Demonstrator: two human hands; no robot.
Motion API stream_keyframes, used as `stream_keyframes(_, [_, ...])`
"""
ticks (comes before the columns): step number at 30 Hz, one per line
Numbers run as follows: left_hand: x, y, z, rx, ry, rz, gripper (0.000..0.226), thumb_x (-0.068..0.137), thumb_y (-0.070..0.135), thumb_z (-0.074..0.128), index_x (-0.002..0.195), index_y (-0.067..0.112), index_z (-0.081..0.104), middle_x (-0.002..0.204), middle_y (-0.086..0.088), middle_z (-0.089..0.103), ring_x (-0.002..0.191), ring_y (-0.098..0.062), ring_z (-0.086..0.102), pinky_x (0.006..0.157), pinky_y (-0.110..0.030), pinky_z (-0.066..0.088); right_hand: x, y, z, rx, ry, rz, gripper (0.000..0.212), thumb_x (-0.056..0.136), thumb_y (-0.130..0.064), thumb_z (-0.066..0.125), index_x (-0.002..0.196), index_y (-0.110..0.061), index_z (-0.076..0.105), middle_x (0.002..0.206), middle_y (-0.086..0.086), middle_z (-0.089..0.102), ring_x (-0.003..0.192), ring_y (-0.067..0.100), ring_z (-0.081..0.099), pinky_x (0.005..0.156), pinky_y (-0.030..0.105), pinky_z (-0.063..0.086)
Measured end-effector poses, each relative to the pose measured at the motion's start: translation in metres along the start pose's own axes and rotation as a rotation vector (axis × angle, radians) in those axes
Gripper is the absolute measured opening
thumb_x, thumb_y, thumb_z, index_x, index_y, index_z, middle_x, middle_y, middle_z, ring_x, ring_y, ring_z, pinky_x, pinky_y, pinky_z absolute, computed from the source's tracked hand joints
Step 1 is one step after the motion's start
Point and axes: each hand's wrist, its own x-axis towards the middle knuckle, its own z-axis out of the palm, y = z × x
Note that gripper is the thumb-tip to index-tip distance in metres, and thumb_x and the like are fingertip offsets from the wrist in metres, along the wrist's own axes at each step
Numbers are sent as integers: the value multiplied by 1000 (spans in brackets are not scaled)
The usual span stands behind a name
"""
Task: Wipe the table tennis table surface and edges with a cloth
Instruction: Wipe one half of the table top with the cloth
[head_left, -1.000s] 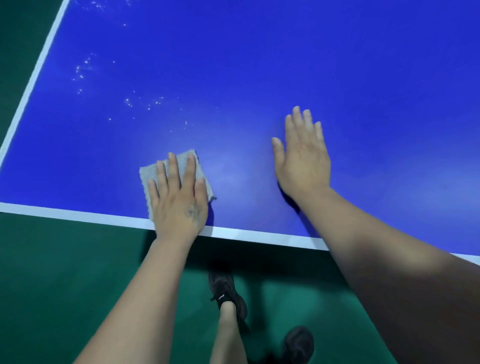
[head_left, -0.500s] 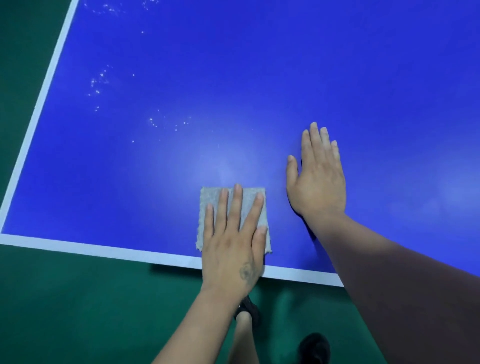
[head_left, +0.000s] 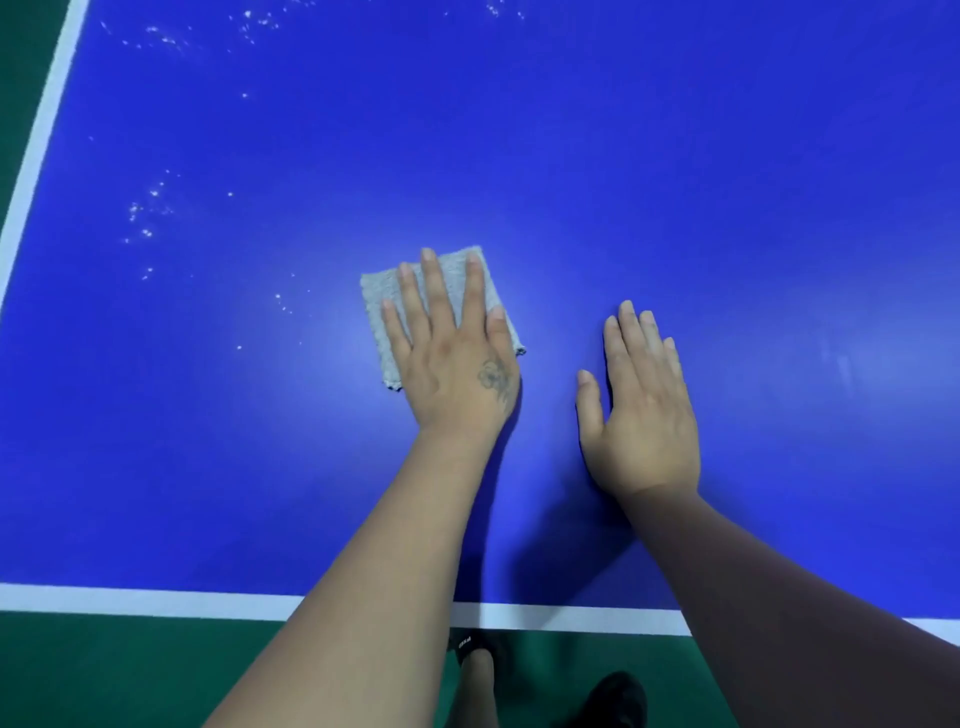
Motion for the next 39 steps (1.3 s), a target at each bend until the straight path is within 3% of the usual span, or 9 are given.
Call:
stream_keyframes(6, [-36,-2,-5,26,-81,411,59,115,44,24,172,31,16,181,-7,5,167,-30,-1,133,-56,9,-2,0,-1,76,9,1,61,109,-35,42,164,-9,35,175,0,23,164,17,13,133,44,15])
stream_keyframes(9, [-68,-36,-18,43,-122,493,58,116,42,30,172,31,18,180,-6,8,167,-29,2,132,-56,13,-3,-1,-1,92,24,-5,60,110,-34,43,163,-9,36,175,1,25,163,17,15,133,45,16])
stream_keyframes(15, [-57,-96,-36,94,-86,281,58,114,46,28,171,32,23,180,-5,11,167,-28,6,133,-55,12,-3,-1,-2,107,17,21,60,109,-34,43,163,-10,36,175,-2,25,163,15,14,133,44,16])
stream_keyframes(19, [-1,-79,-29,63,-27,71,61,114,50,18,172,33,17,180,-7,8,167,-30,3,134,-55,4,-2,-1,-2,92,3,22,60,110,-35,42,164,-10,36,175,-3,24,163,15,14,133,43,15])
stream_keyframes(22, [40,-45,-19,16,-14,7,62,112,49,16,172,33,13,181,-9,2,167,-32,-4,133,-56,-2,-1,-1,-1,85,8,12,60,109,-35,42,163,-9,37,174,-1,25,163,16,15,133,43,15])
stream_keyframes(25, [57,-7,-10,15,-46,81,62,113,49,17,172,33,13,181,-8,0,166,-32,-6,133,-56,-4,0,0,-1,77,7,6,60,109,-34,44,163,-9,37,174,0,26,163,17,16,133,44,16])
stream_keyframes(32, [-5,14,-2,36,-99,509,57,116,44,28,171,30,22,180,-8,10,167,-32,3,132,-56,11,1,2,0,48,-7,-11,56,106,-17,36,160,-5,41,173,6,29,162,23,20,132,48,18])
stream_keyframes(35, [-27,-9,-10,40,-126,521,57,116,44,34,171,32,23,180,-4,11,167,-28,4,133,-55,13,1,1,-2,54,-14,-21,55,106,-14,36,160,-4,40,173,7,28,163,24,19,132,48,19])
stream_keyframes(39, [-22,-48,-25,65,-144,368,58,115,46,29,171,35,19,181,-1,7,167,-25,0,134,-53,9,1,-1,-5,101,15,-9,55,104,-12,40,158,-3,43,172,7,32,162,24,22,131,48,21])
